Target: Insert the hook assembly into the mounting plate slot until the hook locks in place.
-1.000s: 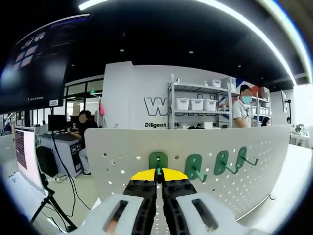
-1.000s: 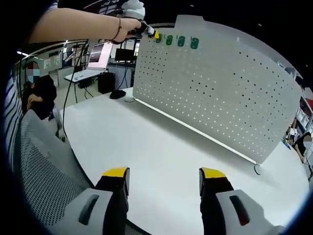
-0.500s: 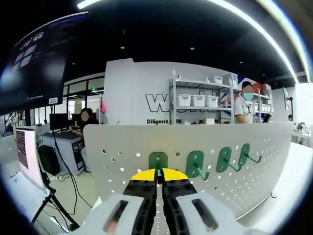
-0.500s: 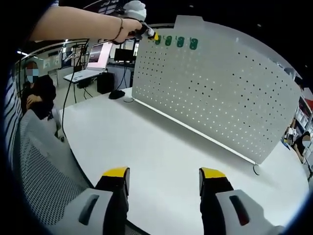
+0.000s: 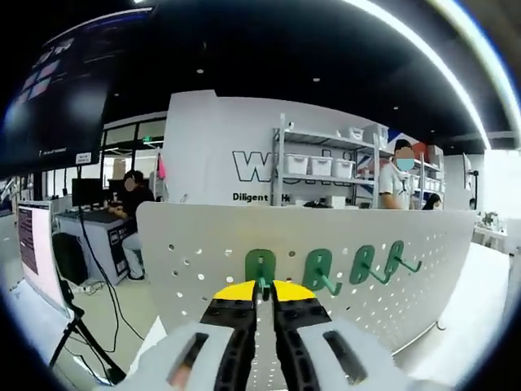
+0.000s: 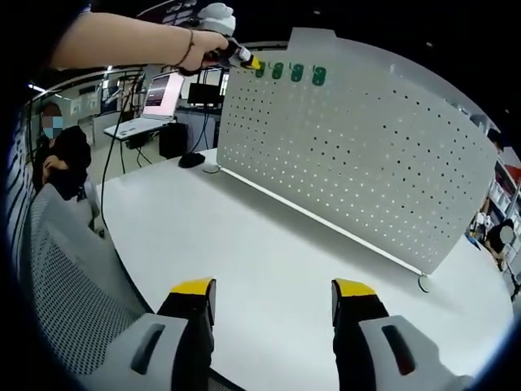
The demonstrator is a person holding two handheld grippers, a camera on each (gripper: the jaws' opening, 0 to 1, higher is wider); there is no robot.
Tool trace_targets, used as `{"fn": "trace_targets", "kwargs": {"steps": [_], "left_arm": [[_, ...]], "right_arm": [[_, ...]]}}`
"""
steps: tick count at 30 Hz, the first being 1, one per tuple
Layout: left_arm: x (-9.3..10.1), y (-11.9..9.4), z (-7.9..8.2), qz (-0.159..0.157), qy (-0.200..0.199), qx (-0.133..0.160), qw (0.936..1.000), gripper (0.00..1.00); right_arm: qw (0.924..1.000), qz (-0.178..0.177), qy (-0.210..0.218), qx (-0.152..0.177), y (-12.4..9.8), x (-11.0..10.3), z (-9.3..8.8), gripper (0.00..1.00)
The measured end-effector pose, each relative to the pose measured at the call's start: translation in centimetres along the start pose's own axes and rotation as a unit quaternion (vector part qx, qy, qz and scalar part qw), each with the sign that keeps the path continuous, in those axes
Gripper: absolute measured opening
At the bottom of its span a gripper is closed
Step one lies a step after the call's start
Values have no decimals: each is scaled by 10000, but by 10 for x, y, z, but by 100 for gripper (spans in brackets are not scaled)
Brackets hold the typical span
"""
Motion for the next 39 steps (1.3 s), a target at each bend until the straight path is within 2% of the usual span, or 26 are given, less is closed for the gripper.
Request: {"fn": "trace_targets", "kwargs": {"steps": [2, 4, 9, 12, 17, 19, 22, 25, 29, 39], "left_arm": [[3, -3, 5, -132, -280, 35, 9995, 24], [1, -11, 15, -237, -178, 121, 9995, 27], [-8, -28, 28, -428, -122, 104, 9990, 50], [-14, -39, 34, -516, -69, 65, 9986, 53], [-19, -53, 44, -636, -243, 47, 9977, 69], [-17, -60, 46, -820, -81, 3, 9966, 70], [-15, -71, 41, -1055, 235, -202, 9939, 75], [-15, -81, 36, -1154, 177, -302, 9927, 82], [-11, -96, 26, -1265, -118, -369, 9912, 85], [-3, -144, -13, -1324, -385, -826, 9870, 94]], "right_arm": [[10000, -9, -7, 26, 0, 0, 1, 55], [10000, -23, 0, 36, -1, 1, 1, 56], [9999, -46, 10, 96, -1, 2, 3, 56], [9999, -32, 2, 107, -1, 1, 3, 56], [9999, -56, -3, 144, -1, 2, 4, 57], [9999, -85, -14, 143, -2, 3, 4, 58], [9986, -355, -257, 290, -6, 13, 10, 64], [9987, -381, -177, 291, -7, 14, 10, 65], [9988, -349, -186, 286, -6, 13, 10, 65], [9987, -375, -218, 252, -6, 13, 9, 70]]}}
Point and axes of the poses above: the point that each gripper's makers call its tool centre point, and the gripper's own axes: y roughly forward along the fingers, x roughly to its right, z roughly out of its top, the point moved 3 cm from there along -y, roughly backward along the fingers, and after that the axes turned 12 degrees about x, right-handed, at the moved point
